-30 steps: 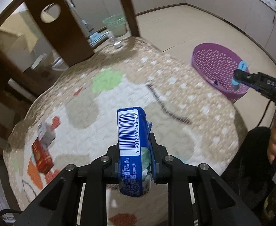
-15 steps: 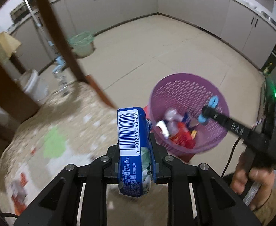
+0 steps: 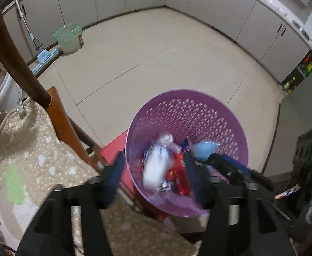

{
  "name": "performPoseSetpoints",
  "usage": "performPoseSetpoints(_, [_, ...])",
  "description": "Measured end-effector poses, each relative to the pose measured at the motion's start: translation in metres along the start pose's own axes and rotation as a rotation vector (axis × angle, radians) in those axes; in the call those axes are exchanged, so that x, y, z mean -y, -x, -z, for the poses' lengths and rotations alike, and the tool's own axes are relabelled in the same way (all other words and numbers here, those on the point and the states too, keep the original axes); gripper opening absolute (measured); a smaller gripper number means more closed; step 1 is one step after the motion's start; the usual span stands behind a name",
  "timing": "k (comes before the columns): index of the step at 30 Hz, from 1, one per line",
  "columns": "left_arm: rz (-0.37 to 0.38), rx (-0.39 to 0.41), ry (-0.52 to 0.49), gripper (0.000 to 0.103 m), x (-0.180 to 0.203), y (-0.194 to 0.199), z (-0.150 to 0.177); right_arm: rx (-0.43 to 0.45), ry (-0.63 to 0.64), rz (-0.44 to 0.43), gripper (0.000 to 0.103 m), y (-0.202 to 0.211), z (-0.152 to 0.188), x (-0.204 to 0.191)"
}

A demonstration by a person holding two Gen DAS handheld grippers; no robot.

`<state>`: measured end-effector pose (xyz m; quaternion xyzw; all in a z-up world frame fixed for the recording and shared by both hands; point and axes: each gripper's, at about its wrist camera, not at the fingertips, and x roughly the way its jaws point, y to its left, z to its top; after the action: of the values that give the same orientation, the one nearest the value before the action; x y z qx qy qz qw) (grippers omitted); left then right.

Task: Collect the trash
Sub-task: 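Open both grippers to drop the packet and tape roll into the wastebasket, then move both grippers back to the remaining boxes on the mattress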

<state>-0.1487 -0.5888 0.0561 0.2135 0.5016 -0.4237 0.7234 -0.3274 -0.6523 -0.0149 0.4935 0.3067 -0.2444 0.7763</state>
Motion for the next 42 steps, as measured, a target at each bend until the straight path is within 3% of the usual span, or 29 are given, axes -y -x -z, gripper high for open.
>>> performPoseSetpoints(11, [-0.026,0.053,0.024,0.065,-0.004,0.046,0.026,0.024,0.026,-0.001,0.037,0.002,0.003,-0.005])
performPoseSetpoints(16, [-0.087,0.097,0.015,0.065,-0.008,0.082,0.062,0.041,0.085,0.02,0.037,0.004,0.007,-0.018])
performPoseSetpoints(23, [-0.135,0.083,0.057,0.065,-0.03,0.126,0.124,0.073,0.169,0.08,0.037,0.008,0.013,-0.03])
performPoseSetpoints(31, [-0.246,0.121,0.215,0.066,-0.081,0.182,0.184,0.114,0.235,0.145,0.037,0.017,0.024,-0.044])
performPoseSetpoints(38, [-0.337,0.154,0.41,0.066,-0.141,0.223,0.248,0.245,0.232,0.237,0.041,0.047,0.039,-0.051])
performPoseSetpoints(42, [-0.405,0.164,0.509,0.066,-0.174,0.238,0.287,0.272,0.238,0.263,0.044,0.062,0.056,-0.053])
